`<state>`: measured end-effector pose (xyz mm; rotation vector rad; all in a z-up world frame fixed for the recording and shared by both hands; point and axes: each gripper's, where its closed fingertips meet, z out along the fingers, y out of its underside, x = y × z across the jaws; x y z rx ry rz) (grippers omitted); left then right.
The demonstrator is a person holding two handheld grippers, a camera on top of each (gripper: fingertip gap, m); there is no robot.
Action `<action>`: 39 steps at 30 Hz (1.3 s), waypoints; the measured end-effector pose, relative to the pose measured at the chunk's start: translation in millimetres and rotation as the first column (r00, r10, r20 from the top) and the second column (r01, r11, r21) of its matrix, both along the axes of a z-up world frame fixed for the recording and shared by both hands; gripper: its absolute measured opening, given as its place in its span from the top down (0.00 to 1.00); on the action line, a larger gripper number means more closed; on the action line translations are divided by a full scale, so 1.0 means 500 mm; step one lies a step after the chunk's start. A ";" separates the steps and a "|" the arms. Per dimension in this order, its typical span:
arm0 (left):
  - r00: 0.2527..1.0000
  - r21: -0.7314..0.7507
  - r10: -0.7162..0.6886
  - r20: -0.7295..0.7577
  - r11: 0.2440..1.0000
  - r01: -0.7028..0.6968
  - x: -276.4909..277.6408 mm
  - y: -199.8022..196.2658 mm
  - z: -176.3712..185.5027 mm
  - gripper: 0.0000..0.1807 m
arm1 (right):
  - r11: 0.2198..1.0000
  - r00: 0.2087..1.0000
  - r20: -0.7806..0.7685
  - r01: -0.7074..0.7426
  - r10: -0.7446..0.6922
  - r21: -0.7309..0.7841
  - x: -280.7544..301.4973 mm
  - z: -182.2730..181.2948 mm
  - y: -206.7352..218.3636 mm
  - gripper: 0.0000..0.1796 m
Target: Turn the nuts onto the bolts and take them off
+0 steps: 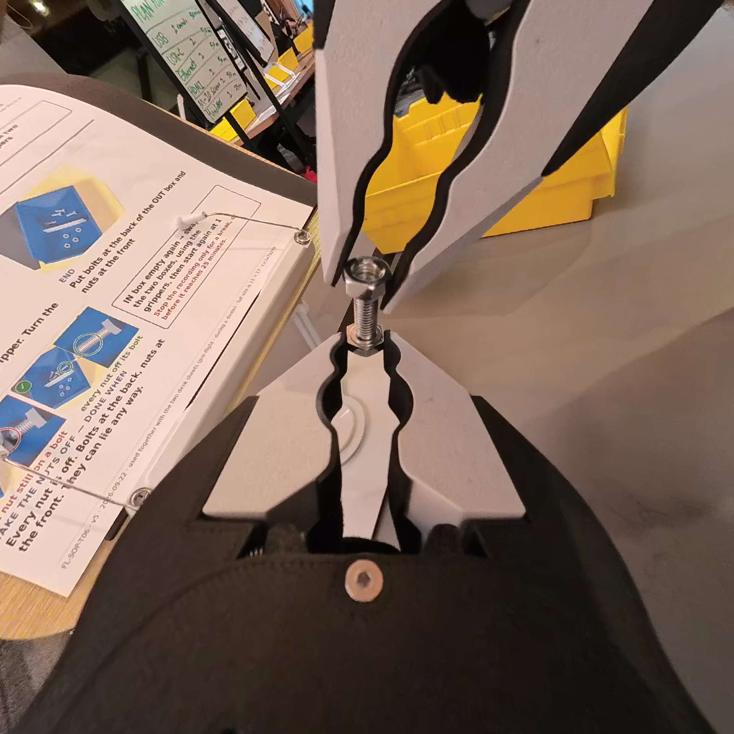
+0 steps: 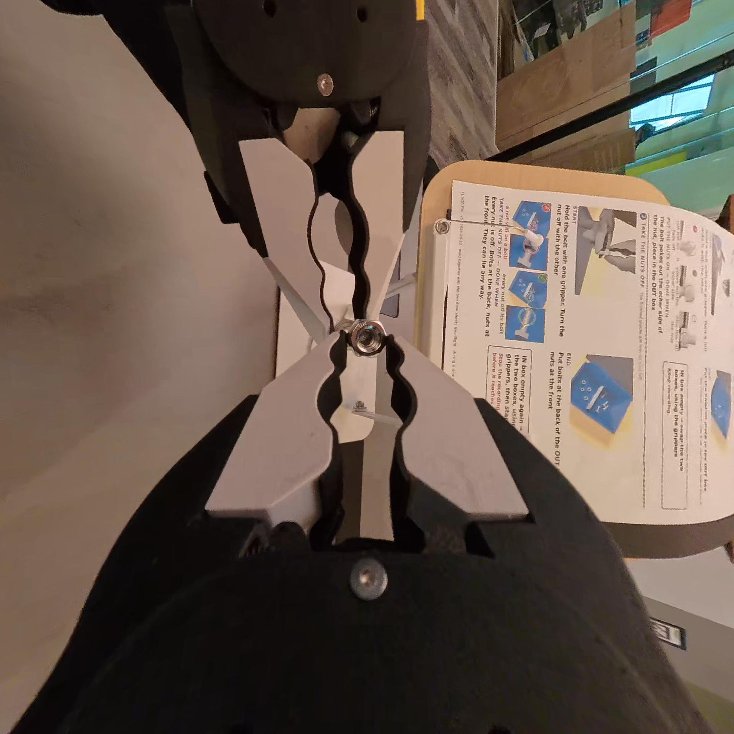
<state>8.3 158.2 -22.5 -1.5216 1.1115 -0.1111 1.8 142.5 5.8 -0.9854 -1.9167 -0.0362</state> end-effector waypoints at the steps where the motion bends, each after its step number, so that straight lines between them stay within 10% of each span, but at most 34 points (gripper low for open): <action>1: 1.000 0.001 -0.001 0.001 1.000 0.001 0.001 0.000 0.000 0.91 | 1.000 1.000 -0.011 -0.001 0.001 -0.017 -0.001 0.001 0.000 0.90; 18: 0.999 0.037 0.043 0.023 0.998 -0.044 -0.010 0.010 0.013 0.91 | 0.801 0.963 -0.210 0.009 -0.167 -0.598 0.011 0.040 -0.001 0.80; 39: 0.999 0.045 0.038 0.029 0.998 -0.039 -0.011 0.007 0.018 0.91 | 0.846 0.978 -0.155 0.033 -0.136 -0.533 -0.005 0.013 -0.005 0.92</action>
